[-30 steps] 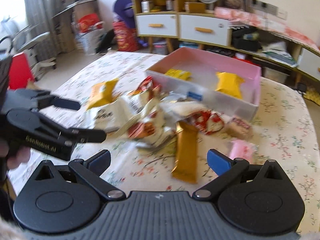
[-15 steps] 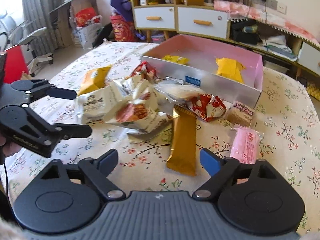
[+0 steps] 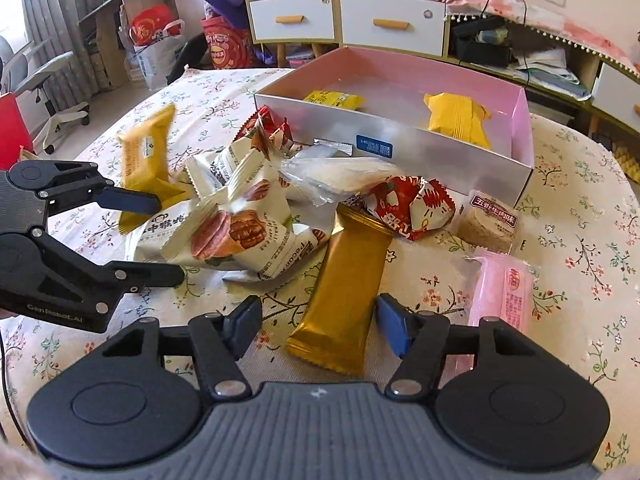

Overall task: Organize snacks
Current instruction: 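Grasp the white printed packet with the left tool while the right tool grasps the gold bar, then carry the white packet and gold bar into the pink box and release both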

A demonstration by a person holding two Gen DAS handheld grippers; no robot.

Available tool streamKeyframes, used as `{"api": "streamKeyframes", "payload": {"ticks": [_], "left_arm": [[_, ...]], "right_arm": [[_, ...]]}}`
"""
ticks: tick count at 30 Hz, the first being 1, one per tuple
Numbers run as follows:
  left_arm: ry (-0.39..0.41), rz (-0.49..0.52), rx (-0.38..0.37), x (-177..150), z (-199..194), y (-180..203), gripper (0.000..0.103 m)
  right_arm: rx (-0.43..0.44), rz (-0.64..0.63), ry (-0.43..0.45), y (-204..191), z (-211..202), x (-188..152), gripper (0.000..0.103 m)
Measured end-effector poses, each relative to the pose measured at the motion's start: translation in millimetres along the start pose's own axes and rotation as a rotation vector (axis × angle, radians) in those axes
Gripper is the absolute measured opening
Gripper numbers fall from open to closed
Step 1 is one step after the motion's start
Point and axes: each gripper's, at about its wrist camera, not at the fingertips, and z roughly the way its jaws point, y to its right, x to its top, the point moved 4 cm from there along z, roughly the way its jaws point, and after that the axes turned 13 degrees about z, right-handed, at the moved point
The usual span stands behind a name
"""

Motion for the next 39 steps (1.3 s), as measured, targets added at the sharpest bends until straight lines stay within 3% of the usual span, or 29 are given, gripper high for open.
{"api": "streamKeyframes", "payload": {"ticks": [5,8,13,25,39], "left_arm": [[-0.016,-0.039,-0.012,1,1,-3,0.066],[-0.027,-0.065,-0.023,3,1,-4,0.055],[-0.050,-0.085,-0.014,6,0,-1,0.046],[-0.102,-0.153,0.005,7,-7,-1,0.044],[-0.079,-0.178,0.014,20,-26,-4,0.044]], "right_arm": [[-0.014,-0.012,0.000,1,1,2,0.055],[-0.037,-0.024,-0.003,0,1,3,0.047],[-0.058,-0.006,-0.015,4,0,7,0.030],[-0.083,0.023,-0.050,6,-6,11,0.029],[-0.088,0.086,-0.077,11,-27,16,0.029]]}}
